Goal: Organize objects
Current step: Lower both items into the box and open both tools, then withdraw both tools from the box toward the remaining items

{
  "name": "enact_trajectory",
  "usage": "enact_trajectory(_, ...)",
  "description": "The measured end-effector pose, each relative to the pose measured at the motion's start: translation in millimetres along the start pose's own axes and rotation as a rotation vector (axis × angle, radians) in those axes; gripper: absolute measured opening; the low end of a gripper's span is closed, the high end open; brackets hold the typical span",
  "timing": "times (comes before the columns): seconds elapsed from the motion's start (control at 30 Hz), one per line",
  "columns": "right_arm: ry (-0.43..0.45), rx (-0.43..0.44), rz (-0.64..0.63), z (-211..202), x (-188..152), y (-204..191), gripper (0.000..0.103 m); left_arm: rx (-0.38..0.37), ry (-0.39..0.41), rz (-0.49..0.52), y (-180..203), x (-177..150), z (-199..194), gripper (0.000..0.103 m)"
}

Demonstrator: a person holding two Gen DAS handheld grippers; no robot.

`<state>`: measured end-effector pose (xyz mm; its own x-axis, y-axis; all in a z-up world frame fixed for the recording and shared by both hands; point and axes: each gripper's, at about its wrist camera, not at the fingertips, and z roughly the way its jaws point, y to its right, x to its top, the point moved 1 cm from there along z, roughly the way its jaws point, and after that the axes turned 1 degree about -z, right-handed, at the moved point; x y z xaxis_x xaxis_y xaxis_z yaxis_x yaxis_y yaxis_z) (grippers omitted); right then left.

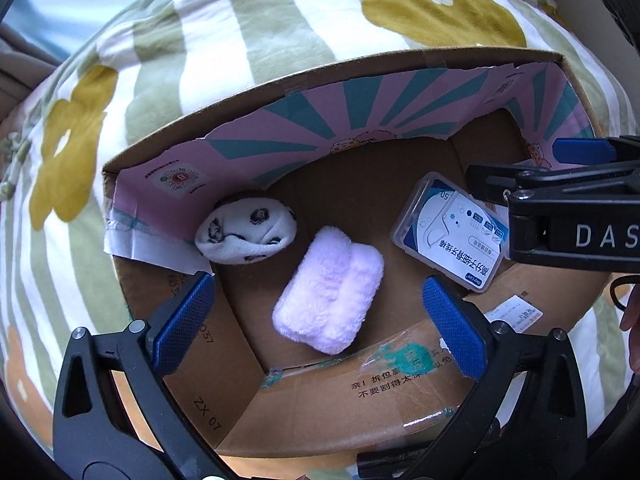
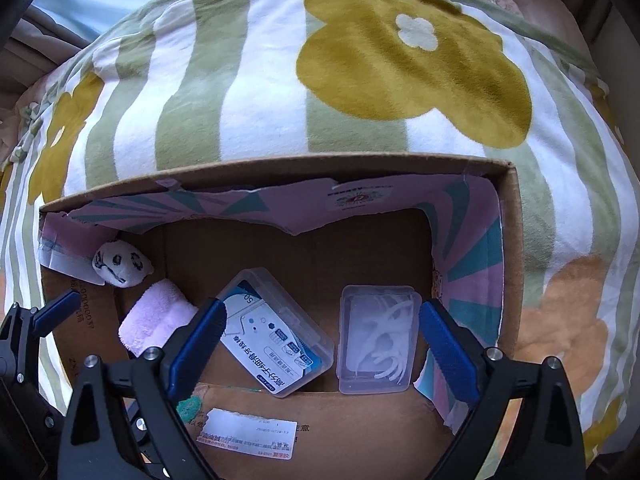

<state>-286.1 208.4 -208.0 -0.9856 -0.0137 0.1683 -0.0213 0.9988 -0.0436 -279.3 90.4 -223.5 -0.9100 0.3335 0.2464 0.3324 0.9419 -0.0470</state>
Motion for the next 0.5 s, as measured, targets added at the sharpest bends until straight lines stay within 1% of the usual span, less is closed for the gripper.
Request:
enact_trajectory(0.13, 0.006, 0.01, 0.001, -6, -2, -2, 0.096, -0.001, 0.008, -0.004, -1, -2, -6, 0.103)
enact_trajectory(0.27, 0.023, 0.004, -0.008, -22, -6, -5, 0.096, -0.008, 0.023, -0.022, -4, -4, -18, 0.103)
enact_trajectory(0.37, 0.04, 0.0, -0.012, -40, -12, -4, 0.096, -0.018, 0.035, -0.035, -7, -5, -30, 0.103)
enact_trajectory(0.5, 0.075, -0.001, -0.015, -61, -10, -12, 0.096, -0.02, 0.065, -0.048, -9, -7, -54, 0.103)
